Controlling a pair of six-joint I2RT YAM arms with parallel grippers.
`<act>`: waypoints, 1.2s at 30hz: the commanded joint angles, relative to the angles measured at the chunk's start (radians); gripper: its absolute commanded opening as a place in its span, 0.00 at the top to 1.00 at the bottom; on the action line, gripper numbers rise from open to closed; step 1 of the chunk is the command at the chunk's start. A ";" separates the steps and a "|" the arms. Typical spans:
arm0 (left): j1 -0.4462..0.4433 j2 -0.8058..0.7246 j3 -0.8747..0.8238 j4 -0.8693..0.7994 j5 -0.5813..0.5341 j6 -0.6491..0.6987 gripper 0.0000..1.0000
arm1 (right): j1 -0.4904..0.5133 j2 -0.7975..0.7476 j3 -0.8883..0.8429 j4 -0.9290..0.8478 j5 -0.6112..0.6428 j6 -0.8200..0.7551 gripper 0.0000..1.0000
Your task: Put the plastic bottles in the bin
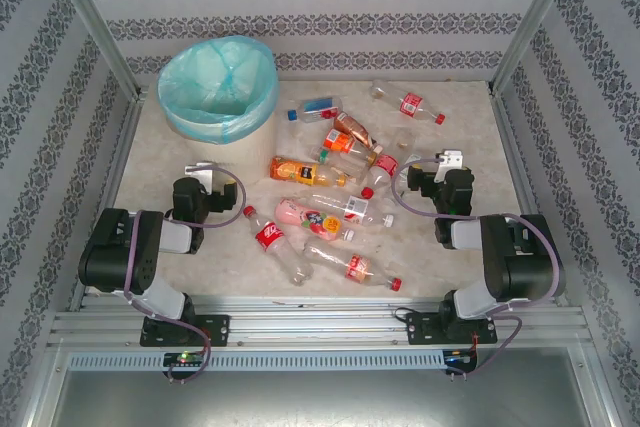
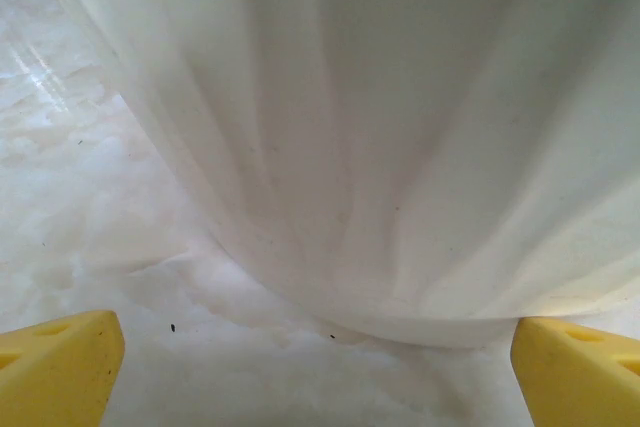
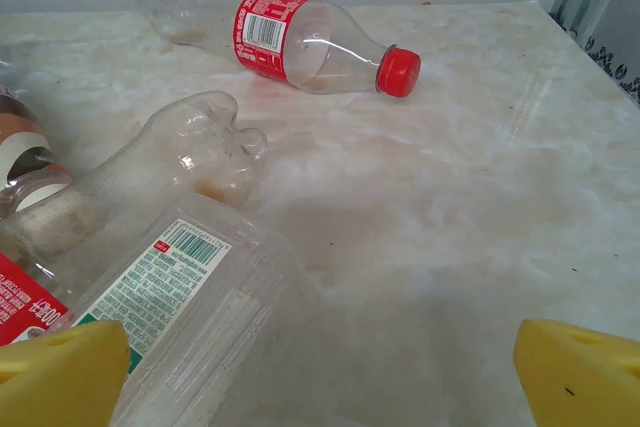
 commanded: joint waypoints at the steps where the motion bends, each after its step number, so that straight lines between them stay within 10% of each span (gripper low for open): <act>1: 0.013 0.007 0.029 0.113 0.011 0.002 0.00 | 0.014 0.008 0.020 0.037 -0.016 -0.017 0.02; 28: 0.014 0.001 -0.005 0.181 -0.039 -0.015 0.00 | 0.016 -0.005 0.010 0.051 0.004 -0.012 0.02; 36: 0.002 -0.432 -0.130 0.009 -0.084 -0.065 0.04 | 0.125 -0.456 -0.005 -0.241 0.143 -0.038 0.06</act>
